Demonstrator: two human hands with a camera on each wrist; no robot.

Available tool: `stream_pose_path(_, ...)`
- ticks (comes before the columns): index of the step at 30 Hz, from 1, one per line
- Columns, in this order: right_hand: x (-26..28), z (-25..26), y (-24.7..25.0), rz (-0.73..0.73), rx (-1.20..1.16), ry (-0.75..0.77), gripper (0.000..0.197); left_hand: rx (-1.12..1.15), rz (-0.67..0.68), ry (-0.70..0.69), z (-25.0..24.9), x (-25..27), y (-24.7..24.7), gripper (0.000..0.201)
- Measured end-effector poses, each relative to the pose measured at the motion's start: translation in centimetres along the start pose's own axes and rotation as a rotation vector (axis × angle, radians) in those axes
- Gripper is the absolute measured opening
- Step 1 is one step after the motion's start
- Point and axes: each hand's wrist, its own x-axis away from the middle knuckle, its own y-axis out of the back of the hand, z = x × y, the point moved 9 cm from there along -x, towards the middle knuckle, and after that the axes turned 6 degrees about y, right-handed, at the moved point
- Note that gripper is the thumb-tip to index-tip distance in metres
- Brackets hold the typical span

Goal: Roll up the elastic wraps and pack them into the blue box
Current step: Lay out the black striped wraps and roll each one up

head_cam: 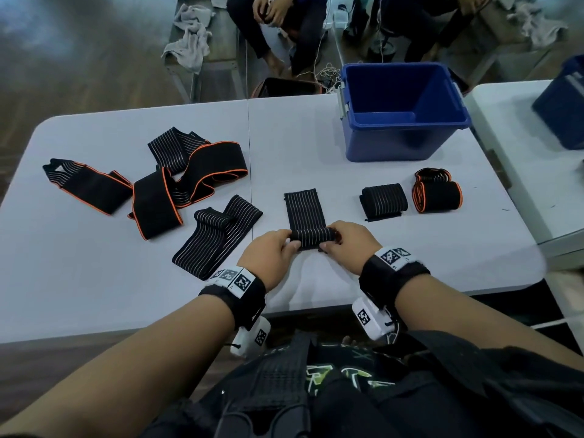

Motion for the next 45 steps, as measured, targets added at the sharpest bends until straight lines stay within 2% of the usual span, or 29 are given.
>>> stream_pose_path(1, 0.0, -0.2, 0.1, -0.013, -0.030, -0.026, 0.018, -0.016, 0.008, 0.012, 0.1, -0.2, -0.2, 0.031)
stream_pose_path(4, 0.0, -0.5, -0.1, -0.046, -0.036, -0.076, 0.036, -0.075, 0.075, 0.071, 0.8, -0.6, -1.2, 0.050)
stream_pose_path(8, 0.3, 0.1, 0.0, -0.091, -0.025, -0.099, 0.040, -0.113, 0.099, 0.121, 1.3, -0.6, -1.6, 0.053)
stream_pose_path(14, 0.5, -0.2, 0.2, -0.219, -0.346, -0.144, 0.032, -0.125, 0.088, 0.183, 2.1, -0.3, -1.1, 0.045)
stream_pose_path(18, 0.6, 0.6, -0.2, -0.262, -0.584, -0.086, 0.040, 0.007, -0.015, 0.178, 2.4, 0.2, -0.3, 0.023)
stream_pose_path(19, 0.7, 1.0, -0.4, -0.245, -0.654, -0.060, 0.044, 0.067, -0.049, 0.159, 2.4, 0.3, 0.0, 0.028)
stream_pose_path(21, 0.9, 2.0, -0.5, -0.199, -0.722, -0.005, 0.047, 0.165, -0.086, 0.090, 1.9, 0.5, 0.4, 0.053)
stream_pose_path(23, 0.9, 2.8, -0.4, -0.169, -0.738, 0.050, 0.049, 0.200, -0.073, 0.032, 1.0, 0.6, 0.7, 0.064)
stream_pose_path(28, 1.2, 3.2, 0.0, -0.213, -0.681, 0.083, 0.052, 0.286, -0.034, 0.043, 0.3, 0.6, 1.1, 0.045)
stream_pose_path(31, 1.7, 3.4, 0.2, -0.192, -0.608, 0.118, 0.056, 0.359, -0.028, 0.059, 0.3, 0.5, 1.2, 0.039)
stream_pose_path(34, 1.7, 2.8, -0.1, -0.156, -0.537, 0.116, 0.048, 0.441, 0.024, 0.045, 0.1, 0.4, 0.8, 0.035)
stream_pose_path(38, 1.7, -0.1, -0.4, -0.162, -0.508, -0.032, 0.034, 0.533, 0.047, 0.076, 0.0, -0.2, 0.4, 0.033)
stream_pose_path(42, 2.4, -2.8, 0.1, -0.212, -0.360, -0.178, 0.031, 0.355, -0.005, 0.211, 1.5, -0.8, -0.2, 0.029)
stream_pose_path(45, 3.0, -4.0, 0.7, -0.251, -0.216, -0.219, 0.028, 0.260, 0.042, 0.267, 2.3, -0.7, -1.5, 0.018)
